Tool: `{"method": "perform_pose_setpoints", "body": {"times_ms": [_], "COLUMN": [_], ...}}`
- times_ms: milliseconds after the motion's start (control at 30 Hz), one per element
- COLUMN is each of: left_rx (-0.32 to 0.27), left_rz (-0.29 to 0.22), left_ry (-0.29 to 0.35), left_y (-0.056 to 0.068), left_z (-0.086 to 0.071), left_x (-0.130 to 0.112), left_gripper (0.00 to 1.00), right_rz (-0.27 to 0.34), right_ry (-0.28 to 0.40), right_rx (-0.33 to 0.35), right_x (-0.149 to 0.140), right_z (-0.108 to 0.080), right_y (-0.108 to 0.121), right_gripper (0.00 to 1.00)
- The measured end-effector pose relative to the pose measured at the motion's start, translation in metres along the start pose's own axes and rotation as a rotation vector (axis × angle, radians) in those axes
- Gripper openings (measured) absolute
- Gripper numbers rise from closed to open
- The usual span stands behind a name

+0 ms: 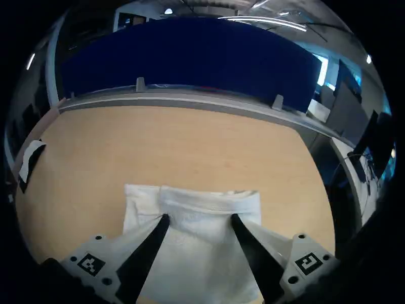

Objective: Fold towel

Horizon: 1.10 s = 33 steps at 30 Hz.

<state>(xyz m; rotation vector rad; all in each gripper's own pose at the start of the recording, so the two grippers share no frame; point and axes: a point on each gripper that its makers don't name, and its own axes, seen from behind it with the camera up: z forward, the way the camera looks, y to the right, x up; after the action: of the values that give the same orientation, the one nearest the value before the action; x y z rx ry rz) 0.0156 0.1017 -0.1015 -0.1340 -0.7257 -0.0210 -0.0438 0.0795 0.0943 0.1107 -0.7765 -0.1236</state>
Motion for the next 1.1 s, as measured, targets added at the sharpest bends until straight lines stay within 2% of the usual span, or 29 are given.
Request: {"method": "perform_pose_setpoints", "body": {"times_ms": [167,367,600,867,1100], "left_rx": [-0.004,-0.013,-0.022,-0.024,-0.023], "left_rz": [0.006,0.004,0.009,0.008,0.014], "left_ry": [0.000,0.007,0.008,0.009,0.010], "left_y": [0.002,0.006,0.009,0.009,0.010], "left_z": [-0.001,-0.002,-0.002,-0.001,-0.002], "left_x": [0.001,0.004,0.005,0.006,0.005], "left_gripper": [0.95,0.95,0.95,0.95,0.95], "right_rz": [0.002,0.036,0.064,0.096,0.097], "right_ry": [0.025,0.091,0.111,0.083,0.047], "right_rx": [0.006,0.001,-0.019,-0.022,0.000], "right_x": [0.009,0.021,0.003,-0.037,-0.065], "right_z": [-0.010,-0.041,-0.068,-0.075,-0.067], "right_y": [-0.001,0.001,0.003,-0.006,-0.022], "right_gripper": [0.98,1.00,1.00,1.00,1.00]}}
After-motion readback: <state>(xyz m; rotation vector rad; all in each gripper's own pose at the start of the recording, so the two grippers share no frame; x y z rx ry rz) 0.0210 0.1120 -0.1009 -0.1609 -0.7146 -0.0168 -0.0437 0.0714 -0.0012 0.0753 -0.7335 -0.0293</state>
